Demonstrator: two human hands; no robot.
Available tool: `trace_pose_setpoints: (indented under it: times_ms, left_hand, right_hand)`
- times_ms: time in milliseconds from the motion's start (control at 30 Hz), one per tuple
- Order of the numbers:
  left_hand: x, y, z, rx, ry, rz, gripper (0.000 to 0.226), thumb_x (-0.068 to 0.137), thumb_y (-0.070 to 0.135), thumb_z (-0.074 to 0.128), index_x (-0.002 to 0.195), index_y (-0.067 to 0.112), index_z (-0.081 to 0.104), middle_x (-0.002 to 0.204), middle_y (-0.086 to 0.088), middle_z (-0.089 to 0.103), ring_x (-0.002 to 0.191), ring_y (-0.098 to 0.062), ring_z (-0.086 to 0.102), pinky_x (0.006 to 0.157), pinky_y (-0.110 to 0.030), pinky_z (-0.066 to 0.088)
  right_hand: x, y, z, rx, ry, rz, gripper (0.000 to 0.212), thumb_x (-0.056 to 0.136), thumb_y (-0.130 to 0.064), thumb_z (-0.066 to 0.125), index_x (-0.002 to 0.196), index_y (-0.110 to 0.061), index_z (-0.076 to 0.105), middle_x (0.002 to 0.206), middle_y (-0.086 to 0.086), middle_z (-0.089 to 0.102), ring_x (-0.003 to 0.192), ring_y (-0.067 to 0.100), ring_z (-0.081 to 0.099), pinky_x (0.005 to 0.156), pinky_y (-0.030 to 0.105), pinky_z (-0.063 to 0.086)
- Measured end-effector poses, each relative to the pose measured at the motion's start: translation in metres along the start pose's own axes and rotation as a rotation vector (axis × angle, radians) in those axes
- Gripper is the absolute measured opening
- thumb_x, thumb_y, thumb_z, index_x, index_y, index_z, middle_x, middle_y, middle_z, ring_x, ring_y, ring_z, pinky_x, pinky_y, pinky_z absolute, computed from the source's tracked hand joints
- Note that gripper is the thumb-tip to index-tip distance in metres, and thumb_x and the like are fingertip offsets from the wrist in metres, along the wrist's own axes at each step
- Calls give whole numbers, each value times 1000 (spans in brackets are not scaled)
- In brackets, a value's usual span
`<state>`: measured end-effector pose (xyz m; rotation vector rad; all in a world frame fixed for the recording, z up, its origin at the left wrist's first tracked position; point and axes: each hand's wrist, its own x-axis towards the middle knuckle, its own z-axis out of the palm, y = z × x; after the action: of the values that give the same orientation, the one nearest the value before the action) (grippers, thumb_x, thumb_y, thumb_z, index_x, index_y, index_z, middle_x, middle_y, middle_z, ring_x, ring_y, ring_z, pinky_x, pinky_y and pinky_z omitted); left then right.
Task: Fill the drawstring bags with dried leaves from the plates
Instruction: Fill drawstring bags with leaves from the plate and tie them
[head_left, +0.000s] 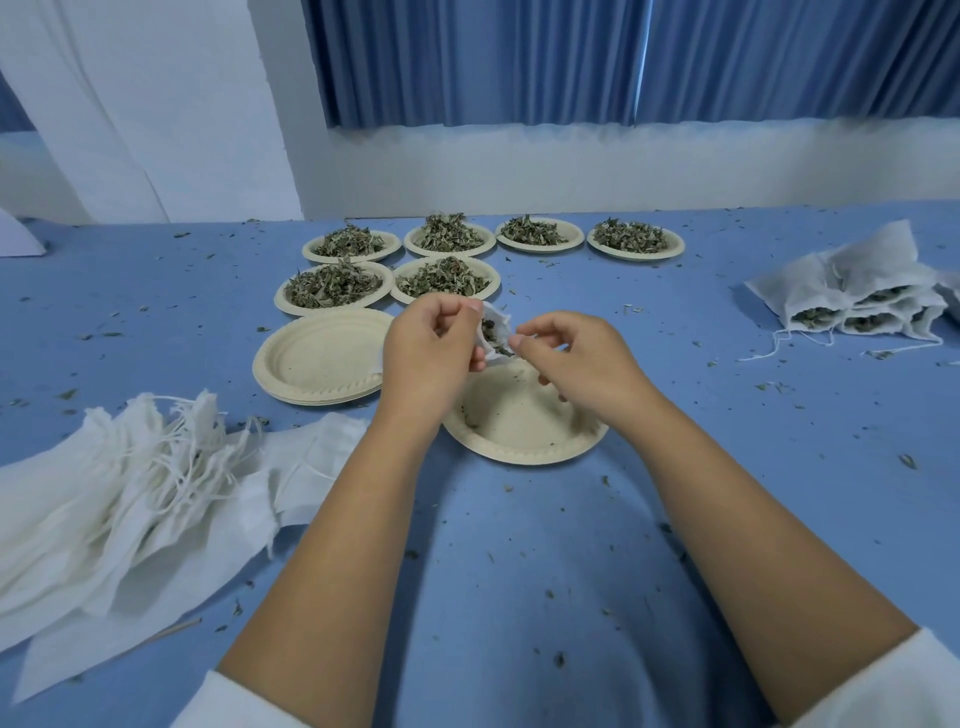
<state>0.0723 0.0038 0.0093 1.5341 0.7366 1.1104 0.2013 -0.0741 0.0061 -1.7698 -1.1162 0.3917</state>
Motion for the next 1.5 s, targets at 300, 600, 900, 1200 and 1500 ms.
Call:
trace_pose_setpoints:
  times_ms: [300, 600, 900, 1200, 1500]
  left_hand:
    - [0, -3, -1, 231, 58, 91, 18, 83, 37, 73, 84, 22, 63, 70, 15, 60, 62, 1, 53, 62, -14, 44]
    - [1, -6, -5, 456, -12, 124, 27, 76, 29, 82, 86, 27, 58, 80, 13, 52, 68, 0, 49, 62, -12, 39]
    - [-3, -7, -5, 658, 111, 117, 16, 79, 15, 67, 87, 18, 54, 81, 5, 56, 72, -15, 53, 56, -28, 37]
    - [-1, -2, -6, 411, 63, 87, 14, 88, 28, 71, 82, 16, 67, 70, 9, 65, 62, 2, 59, 59, -14, 43]
    - [-5, 7, -2, 291, 86, 66, 14, 89, 27, 69, 76, 23, 74, 67, 7, 71, 70, -13, 68, 77, -39, 57]
  right_hand:
    - [-4, -6, 5, 222, -32, 134, 15, 91, -21, 65, 80, -14, 72, 63, -9, 69, 54, 2, 58, 45, 16, 45]
    - [-7, -6, 7, 258, -87, 81, 21, 97, -15, 56, 81, -18, 69, 74, -7, 69, 62, 2, 61, 53, 15, 48]
    - [-5, -4, 16, 244, -111, 42, 22, 95, -9, 59, 75, -15, 67, 66, -2, 68, 55, 2, 62, 62, 17, 55]
    - [-3, -3, 8, 290, -1, 119, 19, 93, -10, 60, 77, -13, 71, 68, -2, 70, 61, 8, 67, 67, 20, 57]
    - [-9, -15, 8, 271, 192, -270, 27, 85, 2, 64, 81, -25, 64, 84, -6, 75, 83, 8, 70, 76, 28, 57]
